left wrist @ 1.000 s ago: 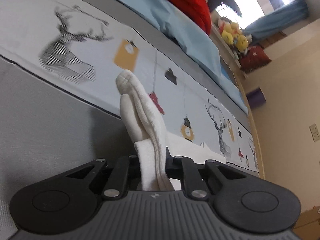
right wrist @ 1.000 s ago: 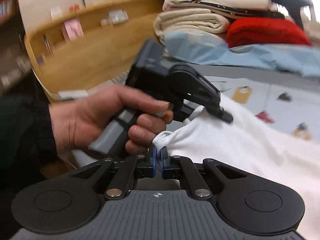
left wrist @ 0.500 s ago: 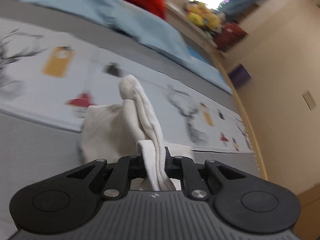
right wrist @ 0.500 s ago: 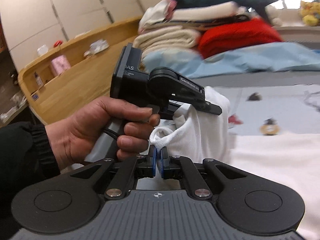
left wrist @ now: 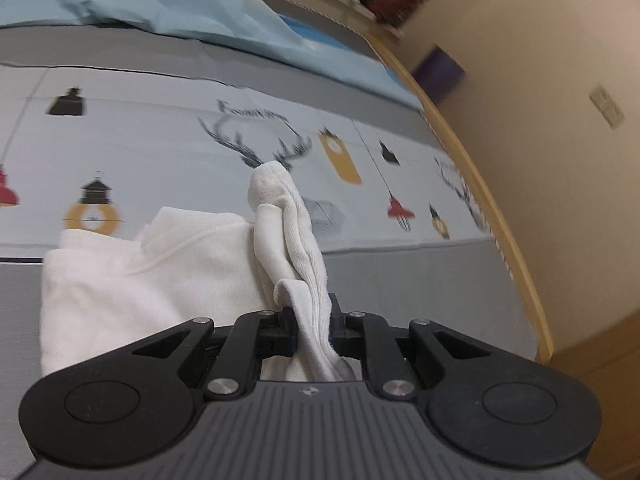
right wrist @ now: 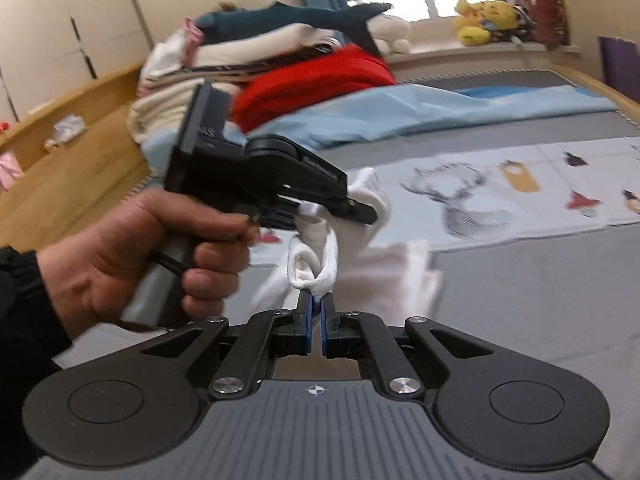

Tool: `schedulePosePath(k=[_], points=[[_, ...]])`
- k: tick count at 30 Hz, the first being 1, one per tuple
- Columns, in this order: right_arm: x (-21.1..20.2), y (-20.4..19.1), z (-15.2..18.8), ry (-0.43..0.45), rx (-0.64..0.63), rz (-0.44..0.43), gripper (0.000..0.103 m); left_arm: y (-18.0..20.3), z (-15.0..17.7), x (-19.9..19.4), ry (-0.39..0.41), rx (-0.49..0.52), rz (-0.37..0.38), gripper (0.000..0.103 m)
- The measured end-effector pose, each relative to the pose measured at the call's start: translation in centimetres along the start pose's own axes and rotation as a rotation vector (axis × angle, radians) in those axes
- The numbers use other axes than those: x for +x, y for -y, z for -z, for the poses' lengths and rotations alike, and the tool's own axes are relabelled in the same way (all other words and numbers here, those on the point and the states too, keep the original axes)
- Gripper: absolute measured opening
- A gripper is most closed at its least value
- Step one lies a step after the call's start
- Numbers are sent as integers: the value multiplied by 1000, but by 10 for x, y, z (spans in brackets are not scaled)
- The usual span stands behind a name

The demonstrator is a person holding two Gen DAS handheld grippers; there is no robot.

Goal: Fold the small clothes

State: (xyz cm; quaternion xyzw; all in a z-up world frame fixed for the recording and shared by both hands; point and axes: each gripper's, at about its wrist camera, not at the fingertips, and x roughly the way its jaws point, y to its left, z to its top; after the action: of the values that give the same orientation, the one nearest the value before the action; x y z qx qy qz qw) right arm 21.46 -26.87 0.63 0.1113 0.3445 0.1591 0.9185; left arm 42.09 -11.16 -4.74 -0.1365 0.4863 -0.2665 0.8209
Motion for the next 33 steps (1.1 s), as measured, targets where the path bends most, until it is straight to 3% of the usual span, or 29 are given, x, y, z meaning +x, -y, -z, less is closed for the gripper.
schedulePosePath(k=[3, 5, 7, 9, 11, 16, 21, 23, 24, 25, 27, 29, 33], points=[[5, 6, 4, -57, -9, 52, 3, 7, 2, 11, -46, 33, 26, 28], [17, 17, 12, -165, 10, 93, 4, 4, 1, 4, -27, 28, 51, 37], [38, 29, 26, -331, 38, 201, 6, -6, -3, -14, 10, 5, 69, 43], [49, 39, 33, -391, 74, 308, 8, -20, -6, -30, 30, -13, 74, 43], [47, 48, 28, -341, 138, 286, 9, -32, -7, -43, 26, -10, 61, 42], [49, 58, 20, -232, 194, 250, 40, -51, 14, -56, -107, 148, -9, 40], [74, 65, 29, -318, 245, 225, 40, -68, 54, -49, -264, 284, -23, 39], [89, 63, 37, -406, 238, 267, 25, -79, 78, -30, -364, 314, -44, 34], [98, 62, 43, -466, 215, 306, 12, -85, 94, -14, -447, 352, -103, 29], [105, 61, 48, -506, 194, 335, 12, -88, 107, -4, -511, 402, -155, 23], [110, 59, 48, -525, 184, 357, 12, -84, 112, -5, -501, 476, -157, 23], [106, 60, 44, -505, 205, 371, 12, -85, 98, -13, -478, 408, -148, 23], [73, 64, 17, -288, 263, 399, 13, -84, 73, -44, -341, 363, -102, 33]])
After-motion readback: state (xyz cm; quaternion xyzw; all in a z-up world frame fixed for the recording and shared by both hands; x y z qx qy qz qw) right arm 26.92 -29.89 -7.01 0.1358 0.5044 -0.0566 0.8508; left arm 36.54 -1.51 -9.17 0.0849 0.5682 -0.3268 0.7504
